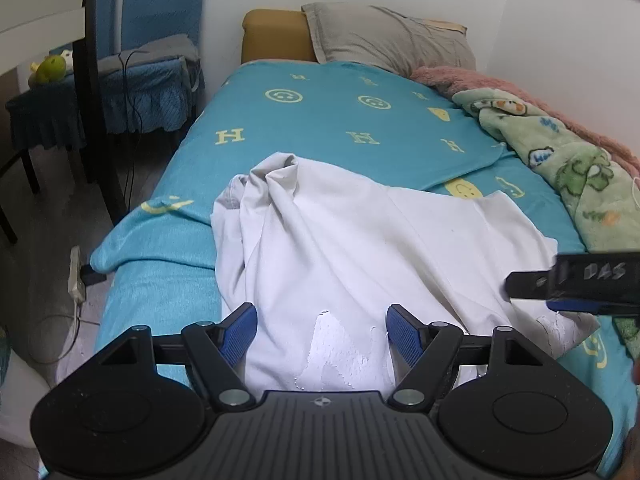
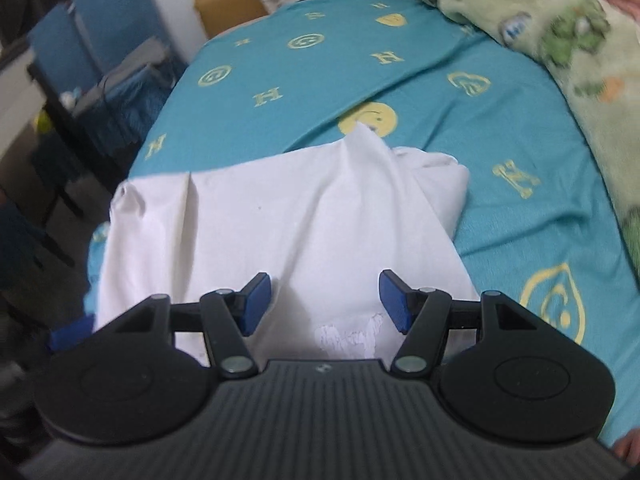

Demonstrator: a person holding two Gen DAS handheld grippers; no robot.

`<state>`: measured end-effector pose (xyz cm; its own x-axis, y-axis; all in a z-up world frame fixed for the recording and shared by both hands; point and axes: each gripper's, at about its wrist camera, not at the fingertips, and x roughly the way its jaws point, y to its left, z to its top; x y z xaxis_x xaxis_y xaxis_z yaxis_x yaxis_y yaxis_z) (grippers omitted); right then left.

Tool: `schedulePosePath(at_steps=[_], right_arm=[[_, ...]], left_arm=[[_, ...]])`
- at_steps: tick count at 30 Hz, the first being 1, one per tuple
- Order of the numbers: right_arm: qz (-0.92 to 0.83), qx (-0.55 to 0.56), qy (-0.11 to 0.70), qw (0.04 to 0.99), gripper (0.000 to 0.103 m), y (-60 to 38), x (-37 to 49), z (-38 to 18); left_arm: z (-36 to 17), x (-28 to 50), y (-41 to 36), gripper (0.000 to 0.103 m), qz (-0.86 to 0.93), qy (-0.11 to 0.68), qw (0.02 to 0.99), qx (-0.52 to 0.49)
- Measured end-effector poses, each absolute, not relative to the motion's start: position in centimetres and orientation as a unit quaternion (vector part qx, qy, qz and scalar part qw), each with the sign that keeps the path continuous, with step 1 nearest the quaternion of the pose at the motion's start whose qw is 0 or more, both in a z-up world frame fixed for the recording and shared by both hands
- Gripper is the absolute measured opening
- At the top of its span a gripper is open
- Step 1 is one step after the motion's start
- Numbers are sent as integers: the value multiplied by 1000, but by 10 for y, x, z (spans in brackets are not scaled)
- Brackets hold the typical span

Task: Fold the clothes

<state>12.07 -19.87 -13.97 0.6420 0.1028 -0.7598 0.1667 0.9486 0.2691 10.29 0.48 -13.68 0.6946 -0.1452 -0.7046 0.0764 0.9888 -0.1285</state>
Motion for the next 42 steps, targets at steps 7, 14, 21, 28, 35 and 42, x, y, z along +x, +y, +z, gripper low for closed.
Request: schedulePosePath(at_steps=[7,14,21,28,35,42], right_arm=[[-66,265,412,869,74,-223,97,-125],[-68,370,412,830,83,-232,77,-132],[-116,487,421,757,83,-261,74,-174],[-91,570,387,719,76,-265,83,-202],[-91,568,392,717,23,-270,91,-209],[-43,561,359,744,13,-267,88,-184]], left_arm=[[-137,104,5,74,-59,388,918,-50],[-135,106,6,74,-55,392,916,-61],[-136,107,5,75,-52,395,915,-66],[-137,108,5,75,-51,396,914,-70],[-123,104,9,73,-65,378,920,-86],[-69,75,25,80,-175,308,910,-216]])
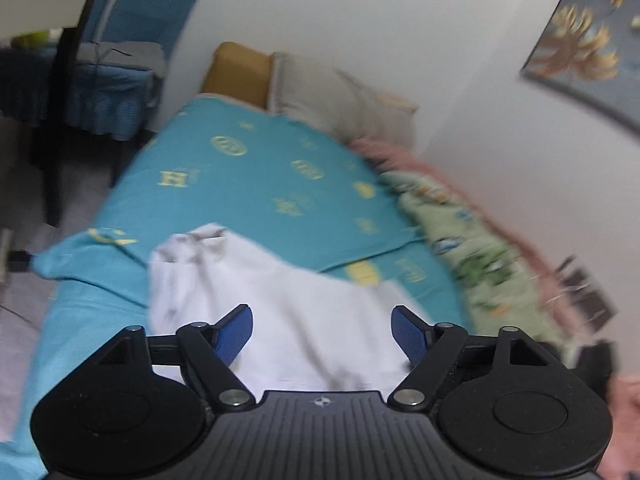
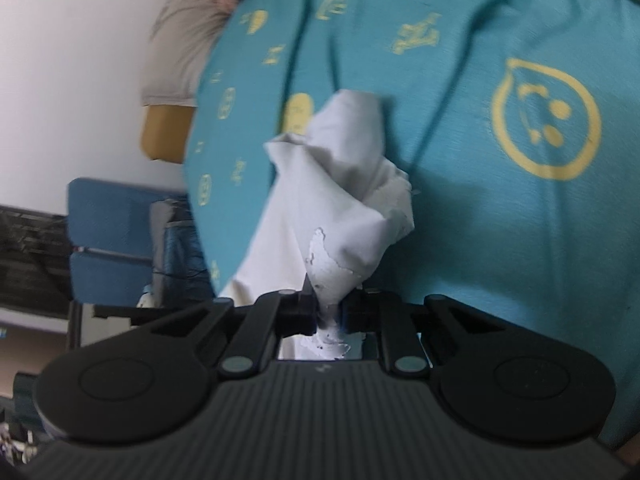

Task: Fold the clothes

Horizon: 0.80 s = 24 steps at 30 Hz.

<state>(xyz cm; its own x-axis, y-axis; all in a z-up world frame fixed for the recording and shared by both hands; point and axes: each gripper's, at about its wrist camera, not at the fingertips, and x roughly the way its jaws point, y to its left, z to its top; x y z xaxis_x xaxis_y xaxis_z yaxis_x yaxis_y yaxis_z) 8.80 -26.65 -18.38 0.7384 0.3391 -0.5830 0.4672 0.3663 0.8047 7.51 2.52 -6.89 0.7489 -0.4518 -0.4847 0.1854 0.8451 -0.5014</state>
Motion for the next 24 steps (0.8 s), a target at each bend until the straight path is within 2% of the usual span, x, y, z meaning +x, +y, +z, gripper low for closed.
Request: schedulePosePath(at_steps=[5,9,14,17,20,24], right_arm=[[-27,557,347,754,13,-265,89,-175],[-23,562,341,754,13,-267,88,-172],[-24,562,334,756,13,-266,89,-170],[-27,560,330,759,12,-265,88,-169],[-28,556,328,763,12,-265,88,-168],[-29,551,324,768,12,-265,87,-166]], left_arm=[[-107,81,21,81,-265,395,798,-369],[-149,97,14,80,-248,456,729,-445],[-182,112,28,80,-172,474,703,-503],[-189,107,47,80,-126,447,703,-538],[-199,103,61,72,-104,427,687,-578],[-201,102,63,46,-87,419,693,-580]])
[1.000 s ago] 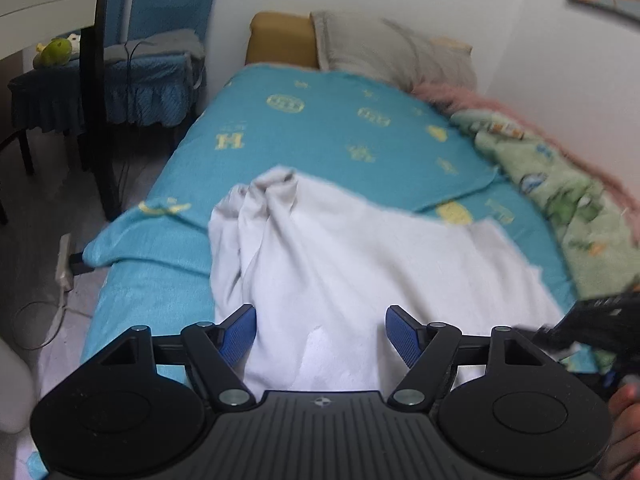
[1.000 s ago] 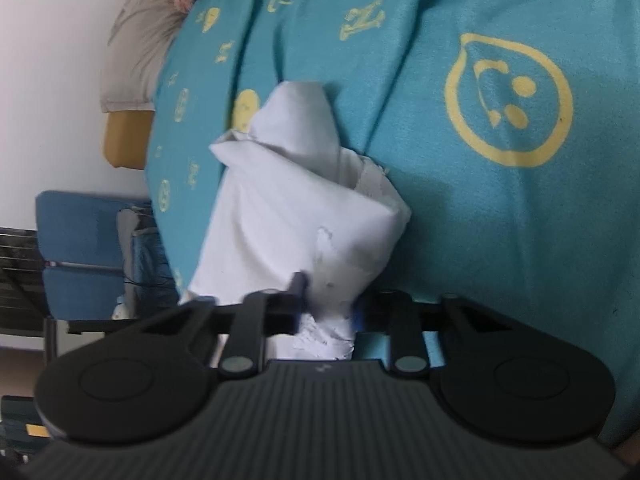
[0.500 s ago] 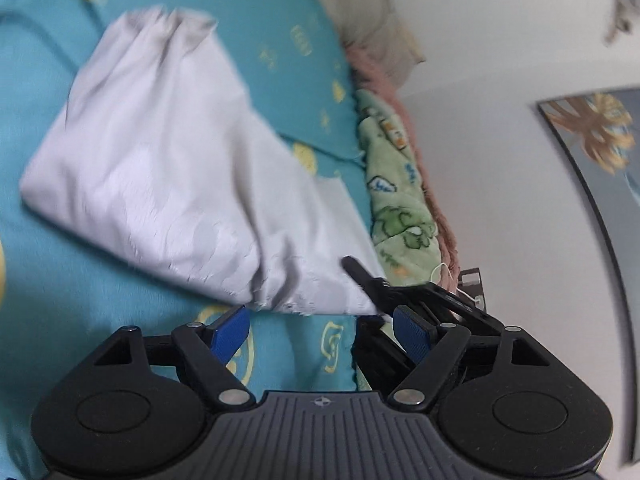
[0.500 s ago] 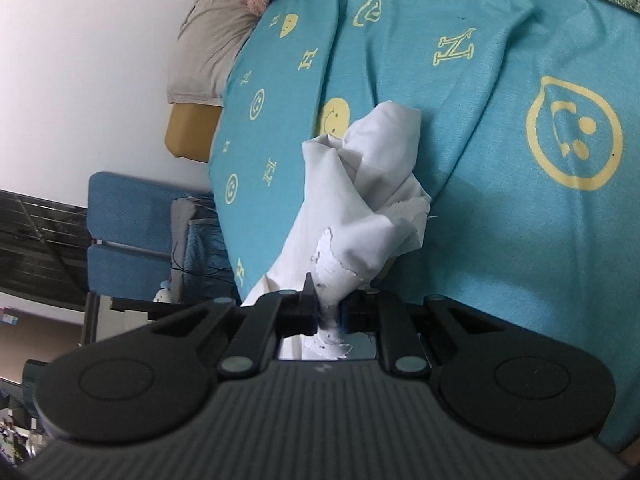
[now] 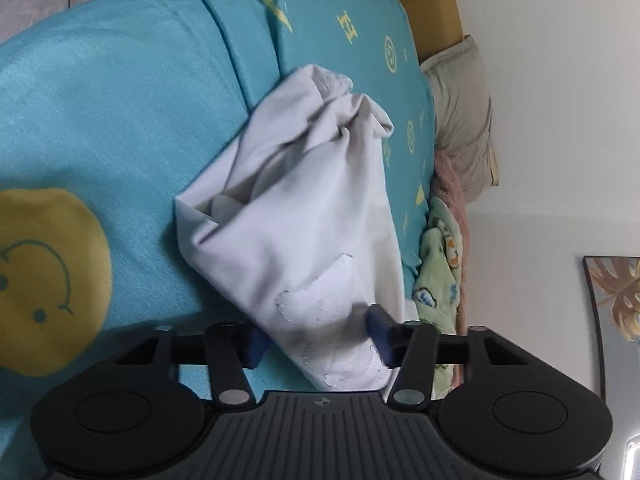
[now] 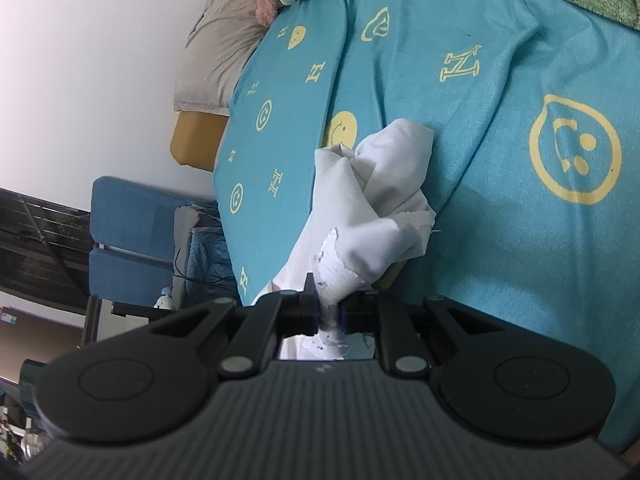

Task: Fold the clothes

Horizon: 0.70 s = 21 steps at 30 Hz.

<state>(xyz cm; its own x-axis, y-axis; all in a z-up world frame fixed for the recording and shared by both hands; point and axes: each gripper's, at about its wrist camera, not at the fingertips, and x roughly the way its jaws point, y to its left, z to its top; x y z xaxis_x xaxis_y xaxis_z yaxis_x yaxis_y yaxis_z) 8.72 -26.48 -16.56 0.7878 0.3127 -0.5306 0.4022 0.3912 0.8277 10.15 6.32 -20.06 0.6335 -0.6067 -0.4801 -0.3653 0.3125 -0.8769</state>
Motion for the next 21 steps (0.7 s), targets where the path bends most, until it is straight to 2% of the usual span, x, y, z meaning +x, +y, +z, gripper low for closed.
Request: schedulePosePath(at_steps=[4,6,16,21], right_arm=[[-28,539,317,780,12,-262,85,-159],[-23,533,315,785,12,-260,83,-153],[-13,561,283,777,12,-300,48,-110],[-16,568,273,776,12,-362,22,-83]], left_arm=[[-193,99,67,27,-86,403,705,-577],[-184,99,72,22,-88,394,713,-573],[-84,100,34,17,-104,418,734,-525],[-18,115,-55,17,-142,453,752,-457]])
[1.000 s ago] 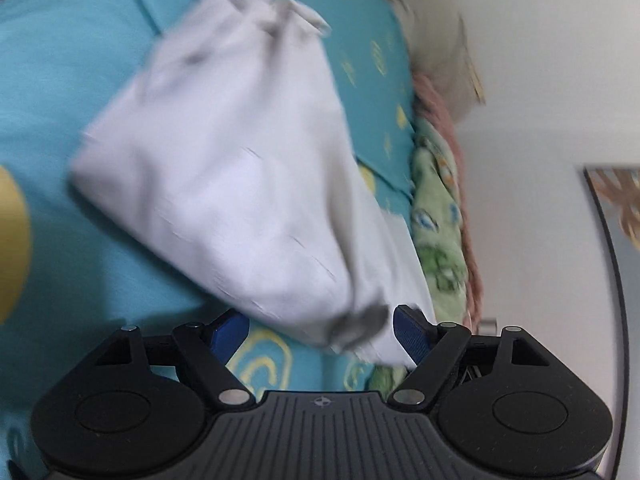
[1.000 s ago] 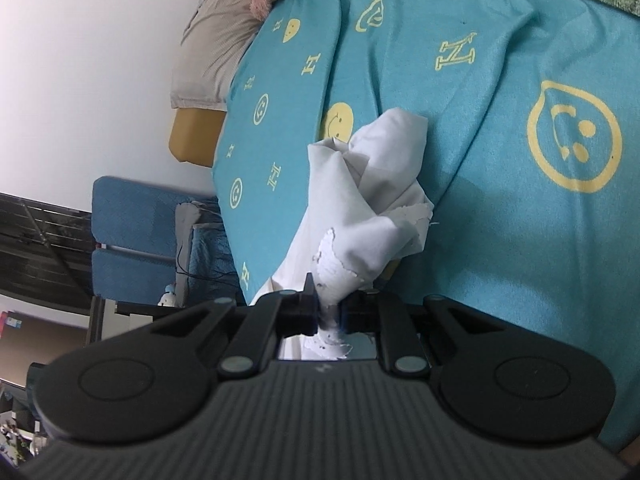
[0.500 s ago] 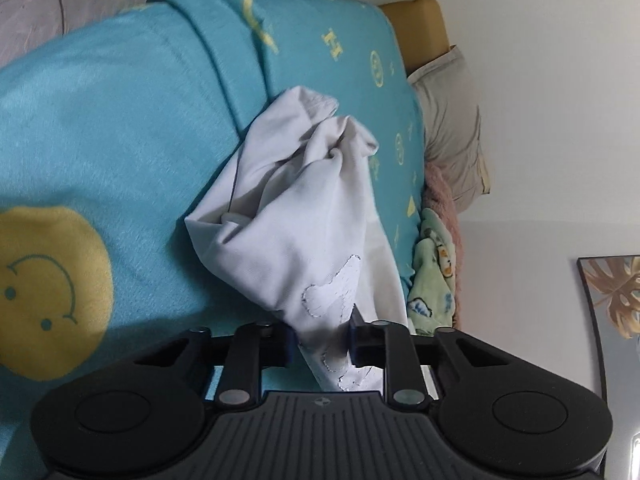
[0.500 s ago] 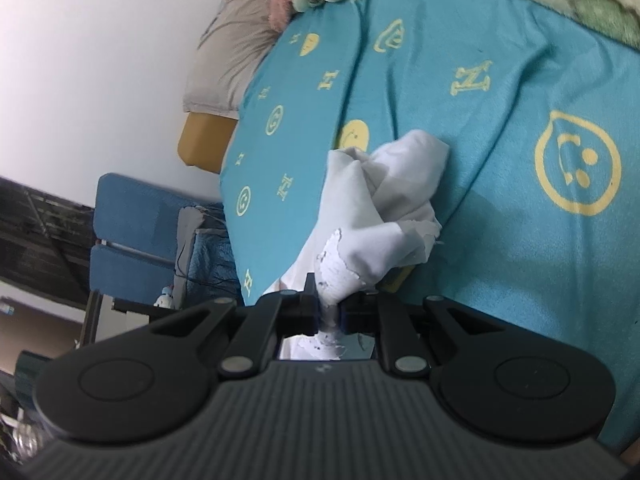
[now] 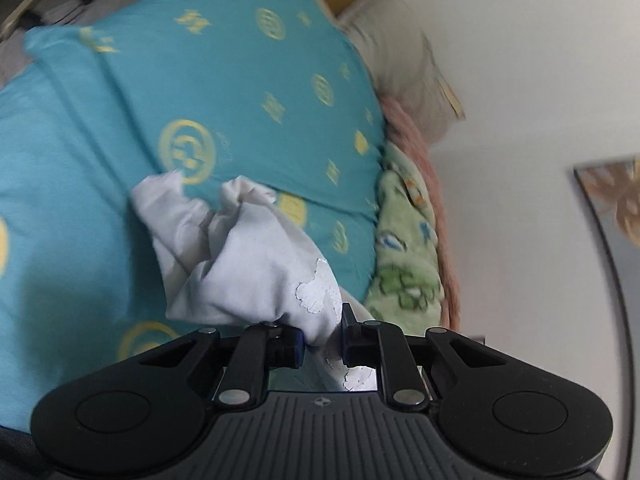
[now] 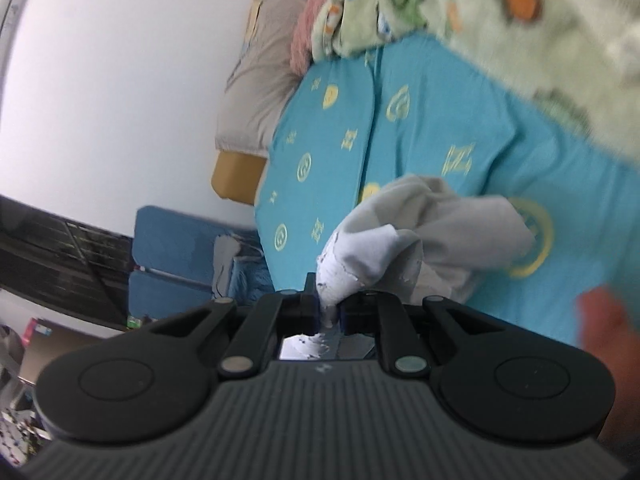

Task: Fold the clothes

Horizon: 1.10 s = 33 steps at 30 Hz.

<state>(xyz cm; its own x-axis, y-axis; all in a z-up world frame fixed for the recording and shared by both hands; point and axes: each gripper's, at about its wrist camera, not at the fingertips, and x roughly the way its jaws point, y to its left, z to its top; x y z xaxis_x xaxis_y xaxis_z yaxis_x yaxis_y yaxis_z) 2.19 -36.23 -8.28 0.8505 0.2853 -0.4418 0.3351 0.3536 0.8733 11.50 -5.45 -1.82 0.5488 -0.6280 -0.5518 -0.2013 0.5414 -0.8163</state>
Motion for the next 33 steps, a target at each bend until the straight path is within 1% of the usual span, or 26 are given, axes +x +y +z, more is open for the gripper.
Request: schedulePosePath(at_steps=[4,6,10,14,17,19,21,23,26,28,29,30,31,32,33], right_arm=[[-33,574,255,777,12,-434,10,-57],[-50,563,243,788,12,-471,12,-39],[-97,542,211,808,12,-550,27,3],[-142,500,128,845,12,-625,24,64],[-176,449,66,873,12,-659,9,94],[-202,424,51,882,12,-675,-1,94],[-234,400,68,883,12,-682,-10,74],[-266,375,114,881,13,-684,-16,45],[-285,384,205,854,13,-681,-30,-13],[-282,395,241,841,13,-672,-44,-44],[-277,394,243,842,13,-665,-50,-52],[-273,391,246,844,15,-659,-56,-60],[-271,382,247,848,16,-652,-60,-61],[-269,373,248,852,17,-647,-64,-62],[-272,367,251,853,19,-644,-65,-60]], left_arm=[[23,132,-144,17,-183,464,764,-408],[35,140,-188,17,-199,470,760,-403],[61,181,-288,17,-242,469,745,-407],[97,203,-389,17,-320,439,728,-418],[113,207,-454,18,-372,410,736,-390],[110,210,-494,19,-395,403,742,-363],[91,208,-524,19,-407,410,747,-329],[60,197,-533,19,-405,434,752,-286],[12,178,-528,19,-401,472,757,-207],[-15,162,-519,19,-399,489,758,-162],[-23,158,-513,20,-403,488,761,-142],[-26,158,-510,24,-402,486,765,-131],[-29,158,-508,30,-402,484,768,-120],[-32,158,-505,33,-402,481,772,-109],[-25,156,-503,38,-398,473,780,-94]])
